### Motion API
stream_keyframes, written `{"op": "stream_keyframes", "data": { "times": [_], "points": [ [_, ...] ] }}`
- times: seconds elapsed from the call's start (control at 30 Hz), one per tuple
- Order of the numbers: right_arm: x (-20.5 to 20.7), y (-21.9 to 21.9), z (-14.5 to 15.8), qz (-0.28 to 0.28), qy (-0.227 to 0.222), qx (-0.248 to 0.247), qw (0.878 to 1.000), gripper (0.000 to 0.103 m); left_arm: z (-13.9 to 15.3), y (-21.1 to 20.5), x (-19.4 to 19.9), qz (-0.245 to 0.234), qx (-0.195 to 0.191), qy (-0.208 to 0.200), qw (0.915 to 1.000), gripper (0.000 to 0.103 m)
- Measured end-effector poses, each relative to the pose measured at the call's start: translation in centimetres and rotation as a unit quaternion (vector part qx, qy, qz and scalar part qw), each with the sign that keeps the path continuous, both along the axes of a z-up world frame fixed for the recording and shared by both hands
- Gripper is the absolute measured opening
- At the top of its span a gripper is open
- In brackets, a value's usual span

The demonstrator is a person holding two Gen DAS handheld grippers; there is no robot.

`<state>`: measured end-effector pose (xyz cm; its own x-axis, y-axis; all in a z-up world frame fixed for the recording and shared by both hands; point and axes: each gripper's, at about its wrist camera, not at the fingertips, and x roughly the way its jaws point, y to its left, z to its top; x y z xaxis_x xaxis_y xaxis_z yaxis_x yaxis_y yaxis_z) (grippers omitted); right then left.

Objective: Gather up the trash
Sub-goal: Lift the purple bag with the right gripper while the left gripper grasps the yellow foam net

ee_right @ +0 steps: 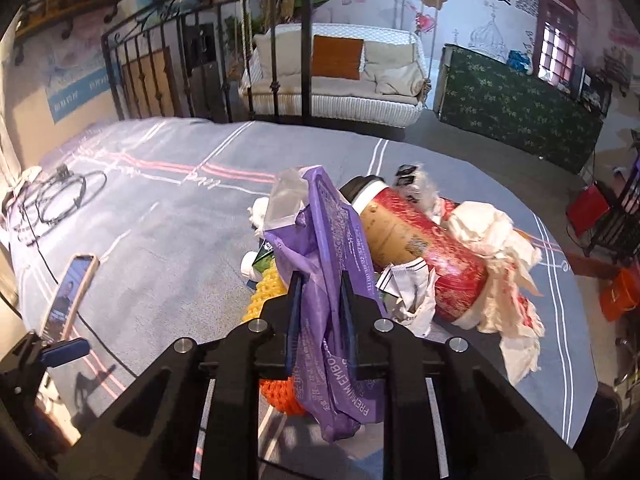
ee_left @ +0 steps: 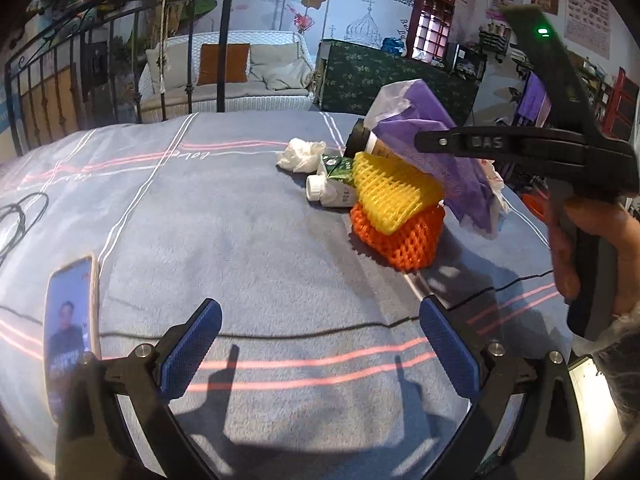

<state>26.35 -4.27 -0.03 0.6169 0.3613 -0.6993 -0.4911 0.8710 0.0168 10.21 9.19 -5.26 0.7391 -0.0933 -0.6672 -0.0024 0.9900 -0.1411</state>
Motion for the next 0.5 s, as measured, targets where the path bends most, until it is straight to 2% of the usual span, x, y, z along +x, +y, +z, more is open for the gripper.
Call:
{"op": "stream_keyframes", "data": {
  "times": [0.13, 0.33, 0.4, 0.5],
  "points": [
    [-1.1, -2.4, 1.2, -0.023, 0.001, 0.030, 0.999, 0.019, 0.7, -0.8, 2.3, -0.024, -0.017, -0.002, 0.9996, 0.098],
    [-4.1, -5.1, 2.0, -0.055, -0.031, 0.024, 0.998, 0.019, 1.6, -3.2, 5.9, -0.047, 0.006, -0.012, 0.9988, 0.097],
    [-4.8, -6.5, 1.9, -0.071, -0.037, 0.022, 0.997, 0.019, 1.7, -3.6, 6.9, -0.055, -0.005, -0.011, 0.9984, 0.097],
    [-5.6, -8.1, 1.7, -0.091, -0.038, 0.014, 0.995, 0.019, 1.8, -3.3, 8.5, -0.054, -0.041, -0.007, 0.9977, 0.097]
  ]
}}
